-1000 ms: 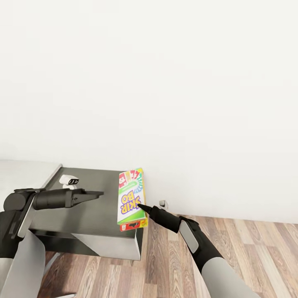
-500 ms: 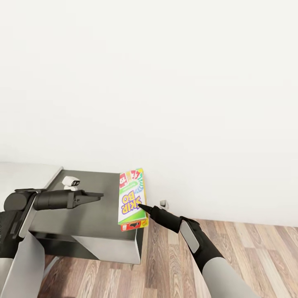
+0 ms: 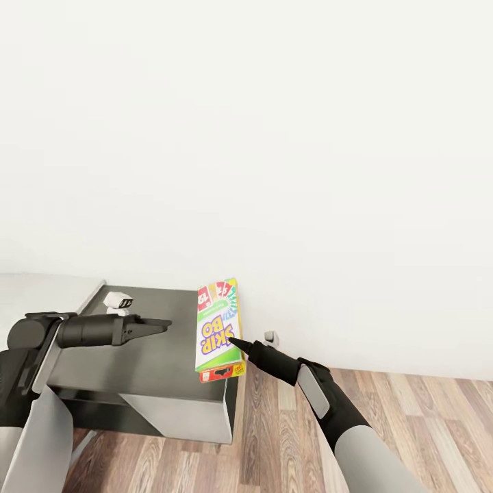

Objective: Put all the toys in the child's room - the three board games (two on the bed and one on the table), the two jigsaw puzzles on the table, and the tennis ball on the table - inside the toy box on the table in the child's room.

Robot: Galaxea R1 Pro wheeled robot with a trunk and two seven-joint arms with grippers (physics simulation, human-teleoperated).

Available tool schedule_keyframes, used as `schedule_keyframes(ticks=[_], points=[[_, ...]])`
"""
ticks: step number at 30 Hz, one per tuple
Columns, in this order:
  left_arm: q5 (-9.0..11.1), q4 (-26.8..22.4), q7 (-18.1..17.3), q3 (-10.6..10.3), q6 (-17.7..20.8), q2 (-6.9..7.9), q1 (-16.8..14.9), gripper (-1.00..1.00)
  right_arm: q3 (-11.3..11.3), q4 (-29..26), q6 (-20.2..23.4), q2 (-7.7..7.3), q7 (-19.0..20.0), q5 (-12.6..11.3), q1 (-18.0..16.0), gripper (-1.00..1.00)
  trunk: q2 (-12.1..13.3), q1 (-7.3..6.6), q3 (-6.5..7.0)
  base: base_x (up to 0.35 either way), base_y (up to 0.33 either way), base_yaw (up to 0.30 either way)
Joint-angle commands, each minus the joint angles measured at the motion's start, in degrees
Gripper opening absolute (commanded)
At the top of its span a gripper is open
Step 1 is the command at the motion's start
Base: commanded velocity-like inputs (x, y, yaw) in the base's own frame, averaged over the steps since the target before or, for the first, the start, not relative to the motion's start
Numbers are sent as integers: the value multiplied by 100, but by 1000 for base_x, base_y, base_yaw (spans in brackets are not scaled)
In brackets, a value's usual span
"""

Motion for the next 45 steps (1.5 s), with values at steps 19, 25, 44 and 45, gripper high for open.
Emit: schedule_keyframes(ticks=[19, 25, 44, 45], points=[[-33, -1, -22, -11, 60, -7, -4, 100, 5, -1, 40, 11, -15, -44, -4, -100, -10, 3, 170, 0, 0, 0], [-33, -1, -22, -13, 53, -16, -4, 100, 4, -1, 38, 6, -15, -45, -4, -100, -10, 3, 228, 0, 0, 0], [-34, -1, -22, -25, 44, -23, -4, 100, 2, -1, 34, 10, -23, -53, -4, -100, -10, 3, 408, 0, 0, 0], [-34, -1, -22, -30, 44, -24, -4, 100, 0, -1, 33, 8, -22, -53, -4, -100, -10, 3, 418, 0, 0, 0]])
